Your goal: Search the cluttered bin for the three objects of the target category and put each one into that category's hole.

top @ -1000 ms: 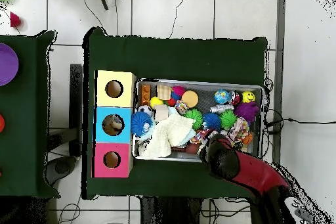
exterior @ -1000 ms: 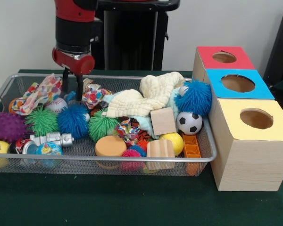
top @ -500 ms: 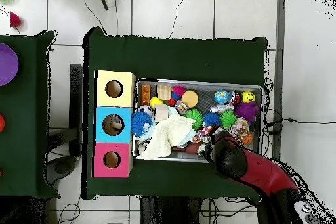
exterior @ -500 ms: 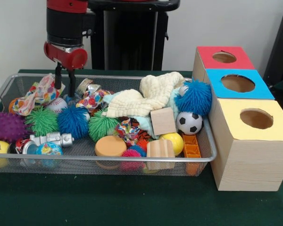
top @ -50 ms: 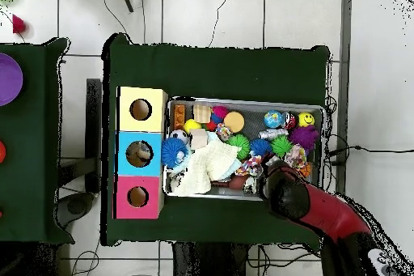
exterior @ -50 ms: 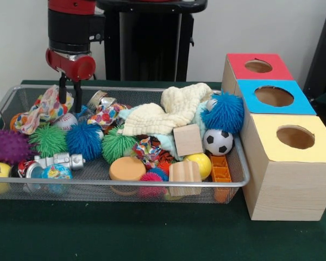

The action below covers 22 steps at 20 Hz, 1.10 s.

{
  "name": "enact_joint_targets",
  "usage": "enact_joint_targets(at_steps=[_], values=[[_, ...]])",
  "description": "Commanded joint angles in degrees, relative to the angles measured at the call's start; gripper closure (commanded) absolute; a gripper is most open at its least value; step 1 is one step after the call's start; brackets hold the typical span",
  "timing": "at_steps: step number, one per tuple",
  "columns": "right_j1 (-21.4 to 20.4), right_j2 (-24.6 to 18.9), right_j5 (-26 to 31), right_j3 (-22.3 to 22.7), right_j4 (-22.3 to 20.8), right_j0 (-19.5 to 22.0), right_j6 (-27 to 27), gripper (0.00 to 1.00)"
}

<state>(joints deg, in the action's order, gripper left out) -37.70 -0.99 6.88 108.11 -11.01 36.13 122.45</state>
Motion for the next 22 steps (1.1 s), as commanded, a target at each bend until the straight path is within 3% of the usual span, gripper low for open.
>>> enact_joint_targets(at_steps=[1, 8, 14, 18, 22], values=[[2.0, -1.7, 7.4, -5.1, -2.4, -0.5, -1.4, 0.0], [-0.1, 0.7, 11.3, -5.0, -2.9, -1.5, -2.1, 0.0], [0.2, 2.9, 10.9, -6.2, -3.8, -3.7, -1.3, 0.0], [-1.9, 5.1, 14.4, -6.9, -4.5, -5.3, -2.1, 0.0], [-3.4, 4.6, 15.9, -6.7, -4.7, -4.3, -3.1, 0.0]])
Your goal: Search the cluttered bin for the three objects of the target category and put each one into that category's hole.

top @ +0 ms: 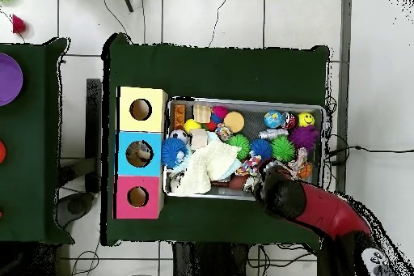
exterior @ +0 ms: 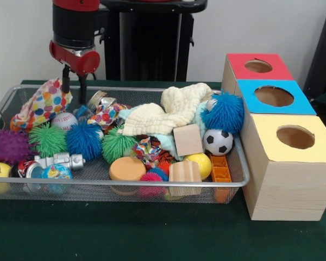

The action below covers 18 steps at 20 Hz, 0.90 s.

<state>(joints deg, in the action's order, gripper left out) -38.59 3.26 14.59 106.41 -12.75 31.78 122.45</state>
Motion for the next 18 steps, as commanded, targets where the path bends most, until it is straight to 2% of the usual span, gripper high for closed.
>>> enact_joint_targets(at_steps=[1, 11, 15, 18], values=[[-2.9, -0.3, 8.9, -5.2, -2.9, 0.7, -3.6, 0.0], [-6.3, -6.9, 11.9, -4.8, -0.1, 4.1, -4.2, 0.0], [-5.6, -8.4, 10.9, -5.1, -0.1, 5.2, -3.7, 0.0], [-4.0, -9.5, 7.1, -3.9, -1.0, 6.5, -2.9, 0.0]])
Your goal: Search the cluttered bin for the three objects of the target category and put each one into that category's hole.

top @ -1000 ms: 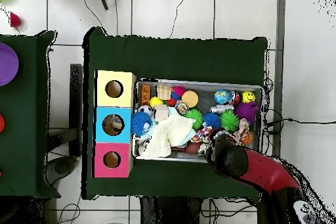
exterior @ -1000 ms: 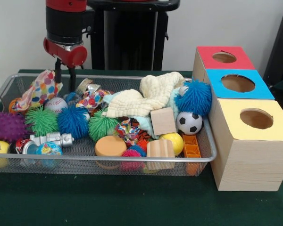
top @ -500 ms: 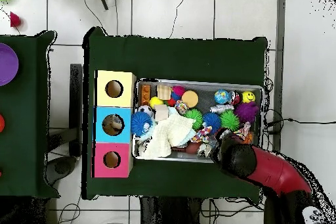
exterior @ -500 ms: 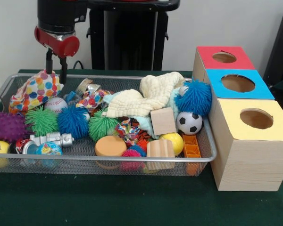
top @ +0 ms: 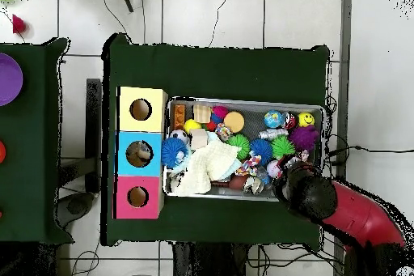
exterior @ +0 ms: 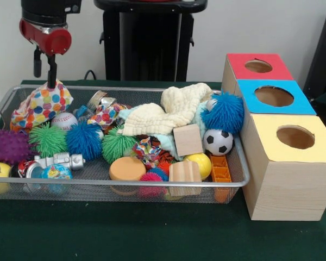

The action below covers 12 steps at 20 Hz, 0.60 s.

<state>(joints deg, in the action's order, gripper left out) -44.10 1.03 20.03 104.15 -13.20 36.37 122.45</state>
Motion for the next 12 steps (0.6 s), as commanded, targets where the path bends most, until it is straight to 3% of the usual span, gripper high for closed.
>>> enact_joint_targets(at_steps=[1, 5, 12], values=[[2.3, -7.8, 0.3, -0.8, -0.7, 2.7, -2.4, 0.0], [4.8, -7.8, -5.9, 1.2, -2.7, 3.9, -0.3, 0.0], [7.7, -6.8, -8.2, 0.6, -4.2, 4.8, -0.2, 0.0]])
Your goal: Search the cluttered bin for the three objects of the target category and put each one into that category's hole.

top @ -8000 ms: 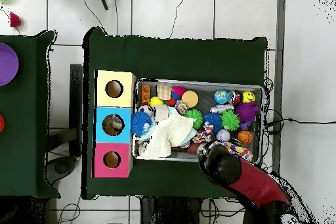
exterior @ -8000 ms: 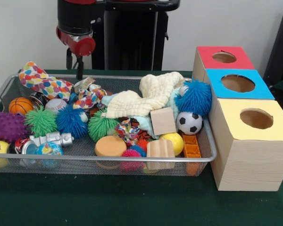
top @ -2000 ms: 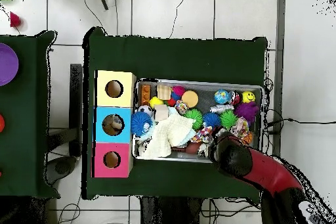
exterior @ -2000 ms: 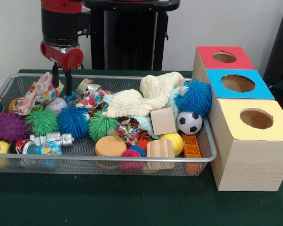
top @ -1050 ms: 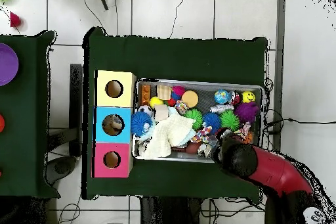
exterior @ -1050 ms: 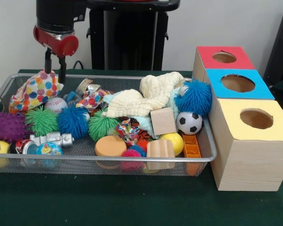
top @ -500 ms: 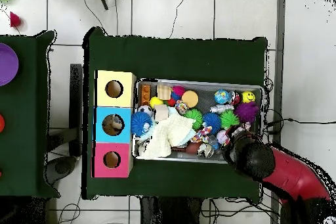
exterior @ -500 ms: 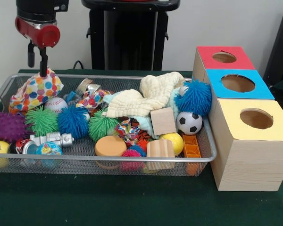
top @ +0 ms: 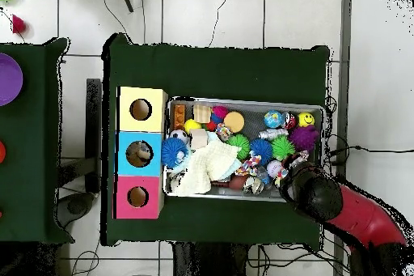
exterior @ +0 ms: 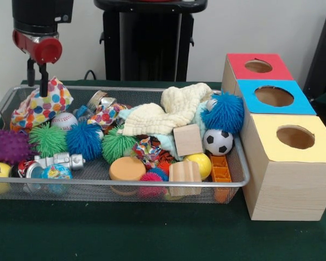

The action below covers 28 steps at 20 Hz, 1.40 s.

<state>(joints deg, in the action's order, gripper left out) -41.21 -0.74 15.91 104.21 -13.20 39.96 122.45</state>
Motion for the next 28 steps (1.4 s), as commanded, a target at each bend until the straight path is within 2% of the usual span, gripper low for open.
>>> enact_joint_targets(at_steps=[1, 11, 18, 25, 28], values=[[5.2, -4.6, -4.4, 0.2, -4.3, 1.0, -0.1, 0.0], [8.7, -4.6, -7.9, -1.2, -6.1, 1.6, 0.5, 0.0], [8.1, -2.7, -8.5, -1.0, -7.3, -0.3, 1.2, 0.0], [9.9, -0.4, -9.4, -3.1, -9.0, -2.1, 1.4, 0.0], [10.4, -0.6, -10.1, -3.7, -10.5, -2.3, 0.7, 0.0]])
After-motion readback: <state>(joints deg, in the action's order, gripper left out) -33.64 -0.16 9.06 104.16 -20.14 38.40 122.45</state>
